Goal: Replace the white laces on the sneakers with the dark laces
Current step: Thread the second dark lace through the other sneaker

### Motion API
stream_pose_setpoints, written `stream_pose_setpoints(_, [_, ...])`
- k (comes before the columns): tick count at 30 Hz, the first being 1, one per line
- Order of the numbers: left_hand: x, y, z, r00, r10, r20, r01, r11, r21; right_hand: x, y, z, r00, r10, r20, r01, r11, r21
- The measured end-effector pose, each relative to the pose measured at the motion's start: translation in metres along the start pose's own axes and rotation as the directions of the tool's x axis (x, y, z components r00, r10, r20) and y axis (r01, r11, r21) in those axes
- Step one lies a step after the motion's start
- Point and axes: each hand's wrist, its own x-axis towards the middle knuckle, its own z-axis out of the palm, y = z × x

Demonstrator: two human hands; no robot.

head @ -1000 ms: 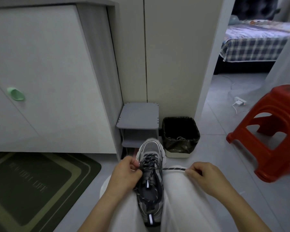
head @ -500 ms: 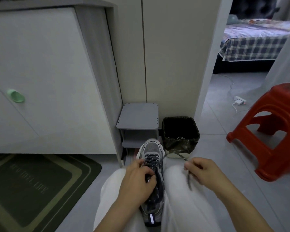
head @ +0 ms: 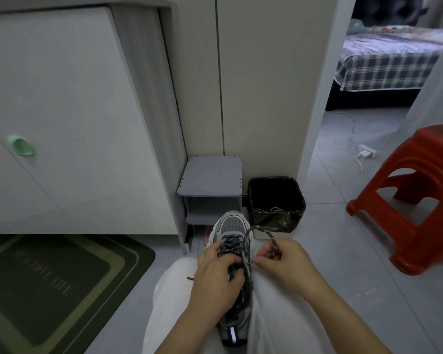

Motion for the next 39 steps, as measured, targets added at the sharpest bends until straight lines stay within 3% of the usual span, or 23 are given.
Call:
stream_pose_setpoints(5, [-0.002,0.003,-0.002,0.998,-0.047,-0.048,0.05,0.997,0.051,0.002,-0.001,0.003,0.999,-0.053,-0.014,0.05,0.989,-0.143])
stream_pose_setpoints(12, [-0.005,0.014,-0.019,0.993,-0.071,0.097,0.016,0.878,0.478,0.003,-0.005,0.006,0.995,-0.101,0.024,0.103,0.974,-0.203])
stream_pose_setpoints(15, [-0.001,0.014,-0.034,0.984,-0.123,0.127,0.069,0.929,0.365,0.002,-0.007,0.004,0.99,-0.12,0.076,0.136,0.96,-0.245])
stream_pose_setpoints(18, [0.008,-0.001,-0.057,0.985,-0.174,0.014,0.17,0.971,0.167,0.002,-0.009,0.005,0.984,-0.143,0.103,0.167,0.945,-0.28])
stream_pose_setpoints(22, [0.015,-0.032,-0.087,0.971,-0.234,-0.054,0.24,0.942,0.233,0.002,-0.011,0.012,0.987,-0.146,0.067,0.158,0.959,-0.235])
stream_pose_setpoints(26, [0.006,-0.043,-0.094,0.945,-0.307,0.111,0.23,0.867,0.441,0.001,-0.008,0.013,0.996,-0.08,0.031,0.083,0.988,-0.132])
stream_pose_setpoints(28, [0.001,-0.036,-0.082,0.968,-0.234,0.092,0.173,0.885,0.433,0.001,-0.007,0.012,0.999,-0.049,0.023,0.051,0.995,-0.085])
stream_pose_setpoints(30, [-0.001,-0.018,-0.065,1.0,-0.008,-0.017,0.013,0.955,0.297,0.001,-0.007,0.011,0.999,-0.039,0.033,0.041,0.998,-0.051])
stream_pose_setpoints(32, [-0.002,0.0,-0.043,0.993,0.121,-0.013,-0.114,0.962,0.249,0.0,-0.008,0.012,0.998,-0.049,0.042,0.05,0.998,-0.042])
stream_pose_setpoints(34, [-0.001,0.002,-0.02,0.988,0.155,0.016,-0.154,0.951,0.268,-0.001,-0.008,0.014,0.998,-0.051,0.043,0.052,0.998,-0.02])
stream_pose_setpoints(39, [0.007,-0.005,-0.001,0.982,0.155,-0.106,-0.133,0.974,0.184,-0.005,-0.007,0.017,1.0,0.005,0.012,-0.006,0.997,0.081])
